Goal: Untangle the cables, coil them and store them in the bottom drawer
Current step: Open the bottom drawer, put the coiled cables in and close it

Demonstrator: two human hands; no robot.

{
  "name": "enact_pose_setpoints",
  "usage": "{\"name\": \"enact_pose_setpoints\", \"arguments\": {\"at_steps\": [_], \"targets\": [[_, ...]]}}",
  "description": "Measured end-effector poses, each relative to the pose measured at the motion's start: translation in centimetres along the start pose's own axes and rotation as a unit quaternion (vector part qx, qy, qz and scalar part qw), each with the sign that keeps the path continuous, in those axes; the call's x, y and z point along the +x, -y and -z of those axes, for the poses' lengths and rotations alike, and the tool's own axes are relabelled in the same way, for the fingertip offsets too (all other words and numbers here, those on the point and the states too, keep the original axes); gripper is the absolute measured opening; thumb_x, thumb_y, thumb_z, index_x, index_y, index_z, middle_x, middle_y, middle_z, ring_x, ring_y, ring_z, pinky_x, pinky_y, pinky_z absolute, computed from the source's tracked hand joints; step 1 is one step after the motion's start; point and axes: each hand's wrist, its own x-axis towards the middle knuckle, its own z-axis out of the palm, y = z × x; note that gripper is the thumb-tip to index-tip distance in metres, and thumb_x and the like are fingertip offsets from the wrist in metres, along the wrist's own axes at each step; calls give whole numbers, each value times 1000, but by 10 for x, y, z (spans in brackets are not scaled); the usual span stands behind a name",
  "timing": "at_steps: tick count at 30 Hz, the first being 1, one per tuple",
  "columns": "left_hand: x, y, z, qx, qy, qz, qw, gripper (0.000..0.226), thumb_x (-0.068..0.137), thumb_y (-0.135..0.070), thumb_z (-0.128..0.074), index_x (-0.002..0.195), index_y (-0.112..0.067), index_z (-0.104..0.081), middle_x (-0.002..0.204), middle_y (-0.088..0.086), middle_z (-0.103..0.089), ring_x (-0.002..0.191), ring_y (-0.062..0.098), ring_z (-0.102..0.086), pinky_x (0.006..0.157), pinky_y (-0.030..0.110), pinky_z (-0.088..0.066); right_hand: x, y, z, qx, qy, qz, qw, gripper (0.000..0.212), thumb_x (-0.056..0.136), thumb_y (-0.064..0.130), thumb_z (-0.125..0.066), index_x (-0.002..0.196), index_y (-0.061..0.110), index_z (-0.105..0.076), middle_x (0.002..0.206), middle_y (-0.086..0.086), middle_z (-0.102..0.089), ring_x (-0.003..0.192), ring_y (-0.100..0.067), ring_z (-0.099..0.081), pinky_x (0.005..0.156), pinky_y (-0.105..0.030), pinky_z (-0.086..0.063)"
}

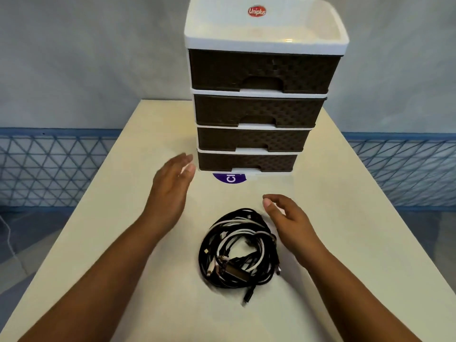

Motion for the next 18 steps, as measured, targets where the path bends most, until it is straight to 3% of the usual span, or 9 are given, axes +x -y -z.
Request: {"name": "enact_pose_setpoints", "arguments": {"at_steps": [3, 7, 10, 13, 15, 18], "targets": [[43, -60, 15, 108, -60, -130, 984, 41, 103, -41, -40, 143, -31, -44, 153, -8, -36, 138, 6, -28, 107, 26, -25, 25, 22, 7, 95, -28, -60, 993, 23, 97, 41, -55, 112, 27, -65, 114, 8, -65, 110, -14, -58, 94, -33, -46], [99, -137, 11, 236, -97, -303, 918, 49, 101, -42, -39, 147, -26, -39, 158, 0, -30, 145, 22, -24, 115, 39, -23, 67, 55, 1, 266, -18, -101, 958, 23, 98, 28, -56, 116, 15, -65, 114, -5, -68, 107, -23, -65, 91, -37, -53], [133, -169, -7, 338, -92, -323, 879, 51, 103, -46, -33, 151, -30, -32, 162, 0, -22, 150, 23, -15, 120, 42, -9, 93, 72, -10, 428, 14, -153, 890, 27, 99, 20, -55, 122, 7, -60, 117, -14, -66, 102, -29, -68, 81, -34, -56], [156, -168, -24, 399, -59, -298, 865, 52, 104, -49, -27, 151, -29, -32, 161, 1, -24, 150, 23, -15, 120, 44, -2, 108, 79, -19, 532, 19, -204, 821, 29, 96, 17, -59, 122, 4, -56, 120, -18, -63, 103, -33, -68, 81, -37, -55], [162, -160, -29, 415, -60, -300, 857, 50, 104, -49, -27, 147, -26, -40, 153, 1, -40, 143, 24, -31, 118, 45, -10, 114, 82, -22, 565, 15, -217, 796, 31, 95, 16, -61, 122, 3, -54, 121, -20, -61, 104, -34, -67, 86, -39, -54], [165, -153, -33, 419, -87, -317, 847, 46, 103, -48, -31, 139, -24, -49, 139, 1, -54, 127, 26, -46, 107, 41, -26, 118, 83, -23, 576, 3, -222, 787, 30, 93, 16, -65, 118, 4, -56, 119, -20, -62, 101, -32, -69, 87, -39, -54]]}}
